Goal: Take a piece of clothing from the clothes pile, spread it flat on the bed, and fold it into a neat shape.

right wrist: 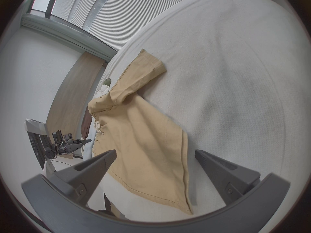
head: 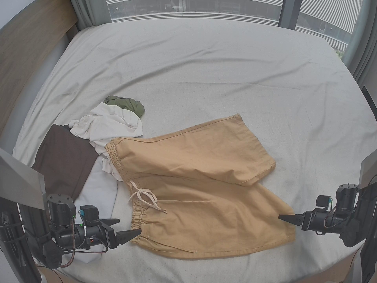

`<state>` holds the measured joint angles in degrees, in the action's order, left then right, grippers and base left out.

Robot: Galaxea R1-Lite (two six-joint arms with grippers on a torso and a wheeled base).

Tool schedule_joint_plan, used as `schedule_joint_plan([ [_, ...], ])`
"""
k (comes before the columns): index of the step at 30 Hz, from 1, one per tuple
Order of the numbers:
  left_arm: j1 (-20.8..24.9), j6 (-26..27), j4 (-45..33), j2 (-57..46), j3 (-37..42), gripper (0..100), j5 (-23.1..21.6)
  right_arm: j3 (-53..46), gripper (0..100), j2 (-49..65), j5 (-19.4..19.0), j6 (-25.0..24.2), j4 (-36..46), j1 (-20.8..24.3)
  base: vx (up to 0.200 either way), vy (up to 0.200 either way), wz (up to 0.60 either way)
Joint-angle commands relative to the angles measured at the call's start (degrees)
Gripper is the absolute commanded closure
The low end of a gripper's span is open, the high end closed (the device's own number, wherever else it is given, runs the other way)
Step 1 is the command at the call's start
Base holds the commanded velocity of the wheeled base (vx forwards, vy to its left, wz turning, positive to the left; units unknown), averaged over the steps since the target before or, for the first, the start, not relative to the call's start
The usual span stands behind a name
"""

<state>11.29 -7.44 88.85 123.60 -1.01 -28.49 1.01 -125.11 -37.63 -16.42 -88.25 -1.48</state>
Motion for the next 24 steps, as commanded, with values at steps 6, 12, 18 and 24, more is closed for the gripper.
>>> schedule_joint_plan([
  [6,1.8,0.0,0.0,2.5,0.4,0,0.0,1.4,0,-1.2,-3.5,-1.0,0.0,1.7,0.000,0.000,0.00],
  [12,1.9,-0.1,0.0,2.4,0.3,0,0.0,3.6,0,-0.6,-4.8,-2.8,-0.1,3.2,0.000,0.000,0.00],
  [18,2.2,-0.1,0.0,2.4,0.2,0,-0.2,5.2,0,2.4,-7.1,-4.4,-0.1,3.2,0.000,0.000,0.00],
  [24,2.2,-0.1,0.0,2.5,0.2,0,-0.3,5.5,0,8.4,-8.0,-7.8,-0.1,5.9,0.000,0.000,0.00],
])
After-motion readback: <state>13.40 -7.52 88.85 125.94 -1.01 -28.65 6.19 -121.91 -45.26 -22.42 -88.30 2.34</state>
